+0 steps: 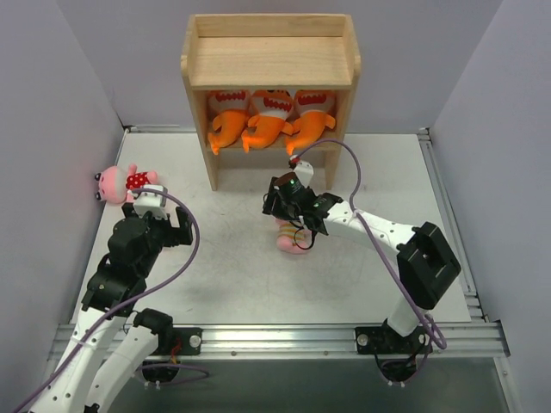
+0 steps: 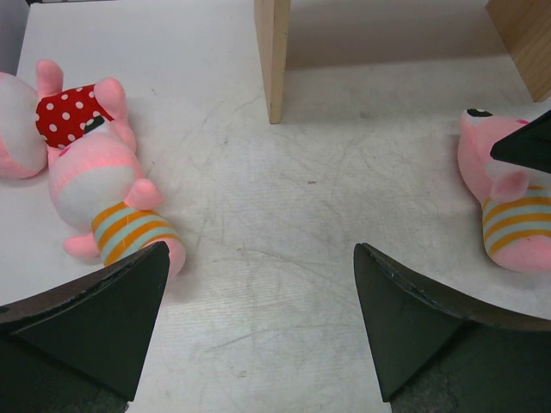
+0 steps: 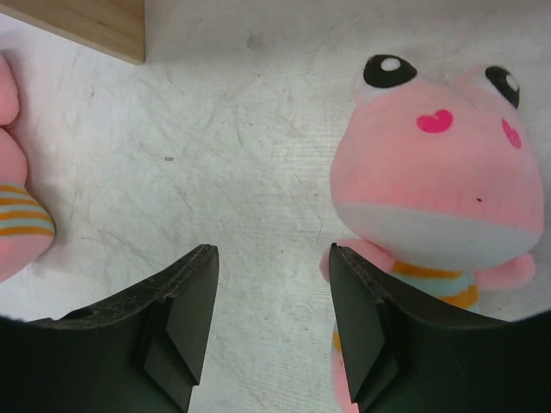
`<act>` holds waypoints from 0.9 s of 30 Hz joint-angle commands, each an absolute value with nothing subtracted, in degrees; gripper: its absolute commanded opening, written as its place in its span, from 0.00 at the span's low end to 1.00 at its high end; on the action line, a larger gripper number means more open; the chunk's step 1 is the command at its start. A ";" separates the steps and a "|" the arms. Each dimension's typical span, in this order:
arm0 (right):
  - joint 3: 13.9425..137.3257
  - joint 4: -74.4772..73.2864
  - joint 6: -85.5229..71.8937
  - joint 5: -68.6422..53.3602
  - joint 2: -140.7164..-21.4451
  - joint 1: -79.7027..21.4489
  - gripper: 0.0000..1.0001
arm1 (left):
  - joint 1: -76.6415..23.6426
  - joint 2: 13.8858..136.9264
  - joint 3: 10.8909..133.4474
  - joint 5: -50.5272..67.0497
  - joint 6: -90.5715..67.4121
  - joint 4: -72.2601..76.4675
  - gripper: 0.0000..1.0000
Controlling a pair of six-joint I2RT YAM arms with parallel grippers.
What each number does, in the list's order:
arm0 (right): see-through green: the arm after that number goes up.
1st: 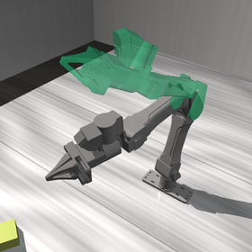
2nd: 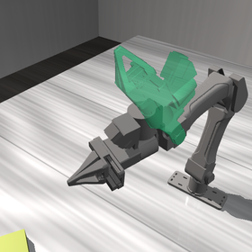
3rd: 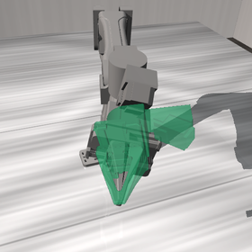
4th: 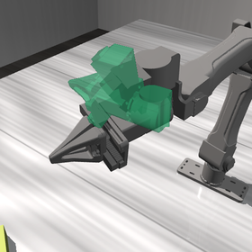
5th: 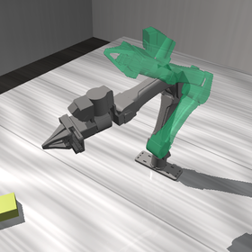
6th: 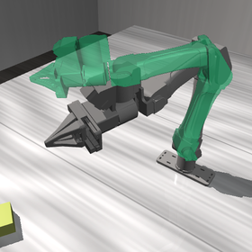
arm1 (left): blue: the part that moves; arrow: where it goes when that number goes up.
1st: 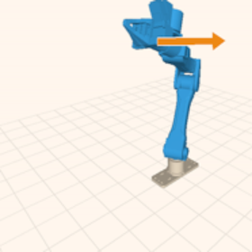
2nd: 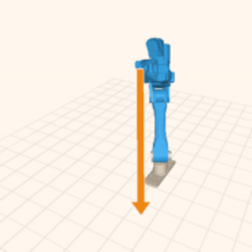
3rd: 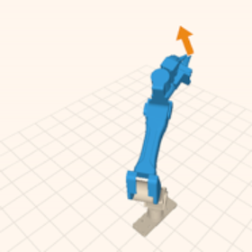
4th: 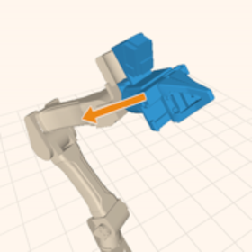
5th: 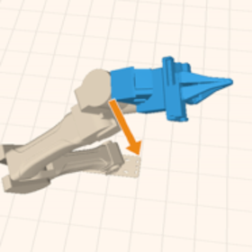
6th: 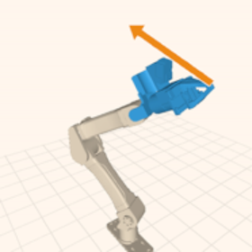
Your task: Place and organize the stuffed toys onto the shelf
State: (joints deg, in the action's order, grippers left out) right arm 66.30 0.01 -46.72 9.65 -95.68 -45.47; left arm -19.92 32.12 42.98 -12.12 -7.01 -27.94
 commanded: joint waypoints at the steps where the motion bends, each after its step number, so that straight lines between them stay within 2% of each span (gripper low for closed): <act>1: 70.05 -7.71 -40.61 15.10 -92.56 -45.62 0.54 | -19.78 32.25 43.33 -11.87 -6.50 -26.54 0.96; 7: 66.03 -12.13 -42.79 18.37 -87.55 -44.30 0.55 | -19.69 32.61 43.42 -11.60 -6.50 -26.46 0.96; 8: 64.96 -12.04 -43.67 18.28 -86.93 -44.21 0.60 | -19.60 32.69 43.42 -11.60 -6.50 -26.46 0.96; 11: 60.66 -10.12 -45.79 16.88 -84.82 -42.81 0.65 | -19.60 32.78 43.42 -11.60 -6.50 -26.46 0.96; 17: 54.50 -2.56 -44.13 8.35 -83.06 -36.04 0.66 | -19.60 33.22 43.33 -11.25 -6.50 -26.37 0.97; 20: 54.23 -0.44 -42.37 3.79 -83.76 -33.40 0.71 | -19.51 33.22 43.42 -11.51 -6.50 -26.54 0.96; 27: 52.47 7.82 -41.40 -2.00 -85.95 -28.31 0.71 | -19.51 33.66 43.33 -11.16 -6.50 -26.37 0.96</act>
